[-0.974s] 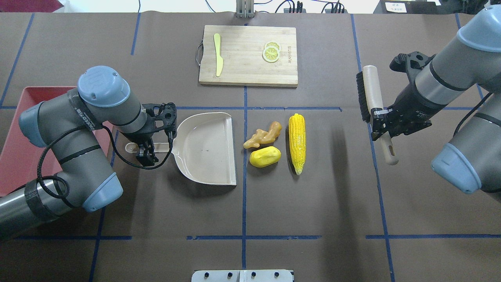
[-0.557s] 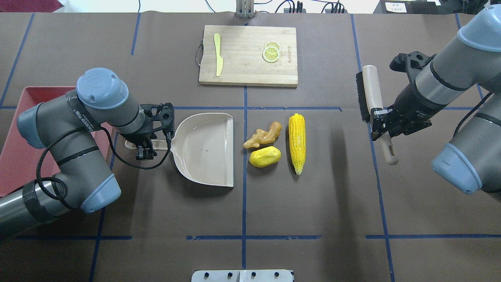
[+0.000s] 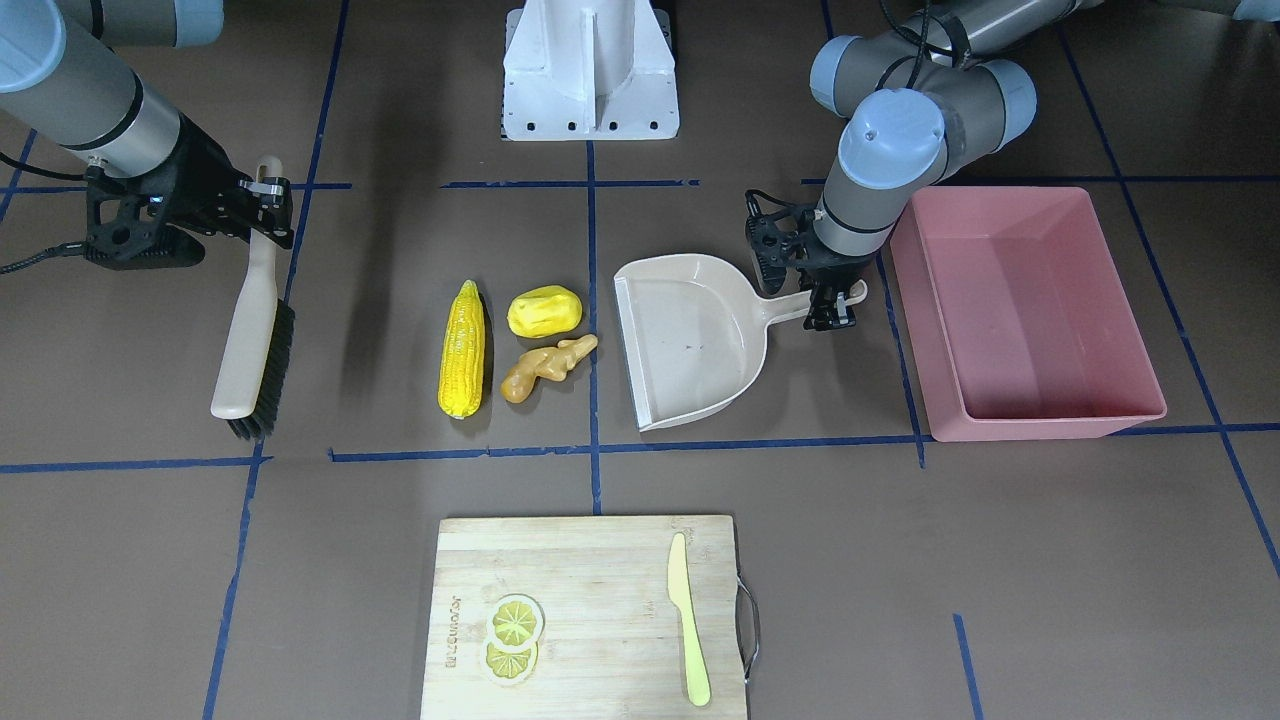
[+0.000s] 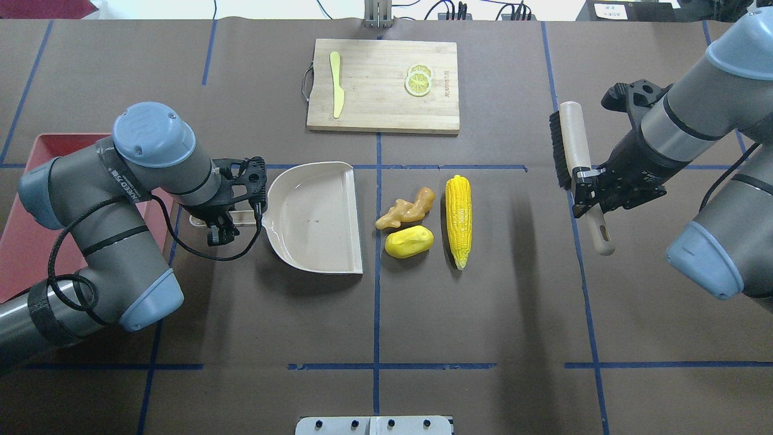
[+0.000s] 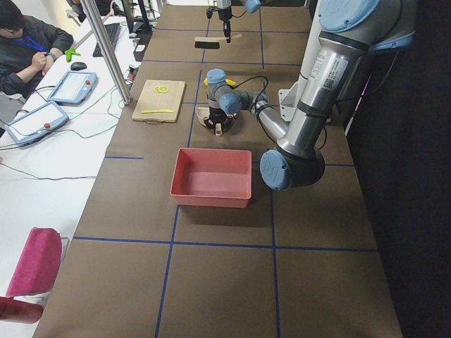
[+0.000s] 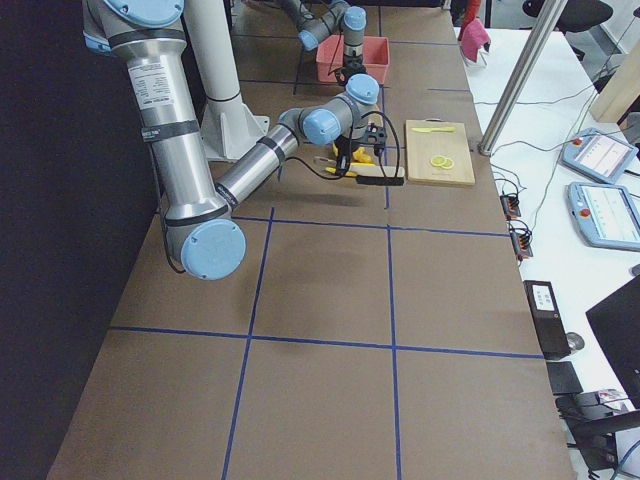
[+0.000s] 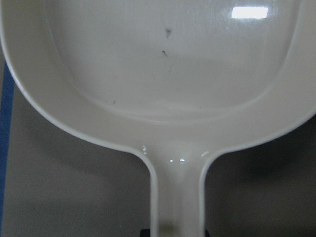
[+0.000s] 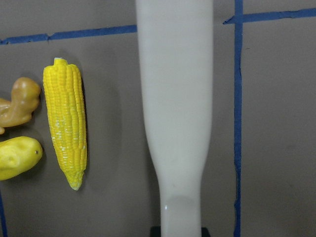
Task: Sweep and dump trash into bin
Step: 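Grasp the beige dustpan handle with the left gripper while the right lifts the brush, then sweep the ginger, potato and corn into the dustpan with the right-held brush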
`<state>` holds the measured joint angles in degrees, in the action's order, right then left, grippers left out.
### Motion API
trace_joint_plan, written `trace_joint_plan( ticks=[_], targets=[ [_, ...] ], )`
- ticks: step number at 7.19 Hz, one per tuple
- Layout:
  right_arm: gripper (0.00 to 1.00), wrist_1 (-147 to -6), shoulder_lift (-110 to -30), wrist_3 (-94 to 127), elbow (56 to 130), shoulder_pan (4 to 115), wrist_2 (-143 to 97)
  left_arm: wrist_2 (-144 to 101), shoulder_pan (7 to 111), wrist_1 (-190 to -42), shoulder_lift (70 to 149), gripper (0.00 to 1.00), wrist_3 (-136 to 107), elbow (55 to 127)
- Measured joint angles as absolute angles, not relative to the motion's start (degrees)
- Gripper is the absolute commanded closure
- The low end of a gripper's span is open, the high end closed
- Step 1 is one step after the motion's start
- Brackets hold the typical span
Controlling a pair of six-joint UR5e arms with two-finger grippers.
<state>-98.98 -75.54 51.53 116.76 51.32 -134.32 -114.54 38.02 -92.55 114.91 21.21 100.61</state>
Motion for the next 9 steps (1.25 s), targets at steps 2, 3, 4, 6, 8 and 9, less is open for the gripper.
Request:
trace_joint_plan(
  ticks=[2, 3, 4, 6, 8, 9],
  targets=[
    [1.00, -99.0, -76.0, 52.1, 116.7, 49.9, -133.9, -114.6, 37.9, -86.3, 115.4, 1.00, 21.4, 103.2],
    [1.00, -99.1, -76.2, 52.4, 116.5, 48.6, -133.4, -114.2, 37.6, -83.7, 115.7, 1.00, 21.6, 104.1],
    [1.00, -99.1, -76.3, 52.8, 116.3, 47.3, -132.9, -112.4, 36.7, -82.5, 116.1, 1.00, 21.6, 104.3],
    [1.00, -99.1, -76.2, 53.8, 115.9, 43.8, -130.6, -107.7, 34.5, -79.7, 118.3, 1.00, 21.2, 103.8],
    [1.00, -99.0, -75.7, 54.2, 114.5, 39.9, -127.2, -106.7, 33.4, -78.0, 119.9, 1.00, 19.7, 103.6],
    [1.00, -98.9, -75.3, 54.3, 113.4, 38.2, -125.8, -106.6, 32.9, -77.4, 120.5, 1.00, 19.1, 103.5]
  ],
)
